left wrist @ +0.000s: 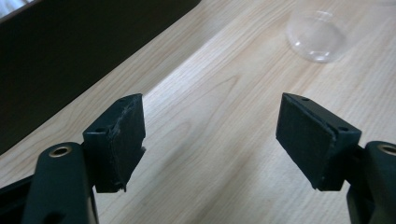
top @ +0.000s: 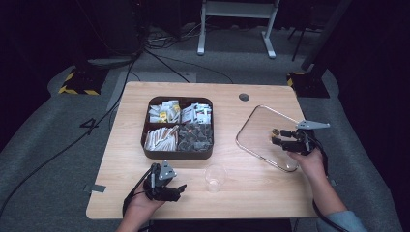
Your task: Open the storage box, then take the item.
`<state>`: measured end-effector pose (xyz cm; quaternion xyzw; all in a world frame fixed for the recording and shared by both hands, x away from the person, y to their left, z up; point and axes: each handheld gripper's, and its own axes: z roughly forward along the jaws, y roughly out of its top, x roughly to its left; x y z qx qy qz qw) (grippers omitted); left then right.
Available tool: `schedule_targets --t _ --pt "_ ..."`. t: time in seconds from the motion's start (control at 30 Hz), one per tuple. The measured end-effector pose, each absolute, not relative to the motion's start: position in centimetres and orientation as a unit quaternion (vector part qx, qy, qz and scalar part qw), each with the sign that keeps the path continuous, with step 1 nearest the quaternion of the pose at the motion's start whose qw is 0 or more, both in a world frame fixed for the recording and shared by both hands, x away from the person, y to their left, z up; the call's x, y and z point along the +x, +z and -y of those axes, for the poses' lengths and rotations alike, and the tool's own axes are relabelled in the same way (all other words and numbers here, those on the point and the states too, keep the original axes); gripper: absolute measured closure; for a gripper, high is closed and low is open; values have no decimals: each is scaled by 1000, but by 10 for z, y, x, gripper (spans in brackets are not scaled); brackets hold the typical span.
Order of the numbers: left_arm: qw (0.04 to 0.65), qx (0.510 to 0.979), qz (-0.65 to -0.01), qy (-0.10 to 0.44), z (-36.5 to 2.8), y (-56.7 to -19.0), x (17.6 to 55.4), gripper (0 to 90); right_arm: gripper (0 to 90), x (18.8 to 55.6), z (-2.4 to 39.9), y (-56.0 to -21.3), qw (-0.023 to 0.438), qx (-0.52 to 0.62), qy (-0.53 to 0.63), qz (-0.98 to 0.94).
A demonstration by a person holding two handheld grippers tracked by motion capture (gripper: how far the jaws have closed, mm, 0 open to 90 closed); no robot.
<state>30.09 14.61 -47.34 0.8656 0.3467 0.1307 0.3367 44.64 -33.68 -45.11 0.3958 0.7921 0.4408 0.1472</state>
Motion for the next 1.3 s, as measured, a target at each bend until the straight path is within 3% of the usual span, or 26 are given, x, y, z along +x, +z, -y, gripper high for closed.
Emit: schedule_targets --t 0.23,0.53,0.83,1.3 --pt "359 861 -341 120 -139 -464 300 215 494 417 321 -456 139 356 442 -811" --pt "375 856 -344 89 -136 -462 307 221 477 396 296 -467 109 329 433 -832" --pt "377 858 -335 99 -136 -461 308 230 460 382 262 -475 87 285 429 -853" --pt "413 828 -359 121 -151 -449 313 284 451 382 248 -481 81 276 429 -856"
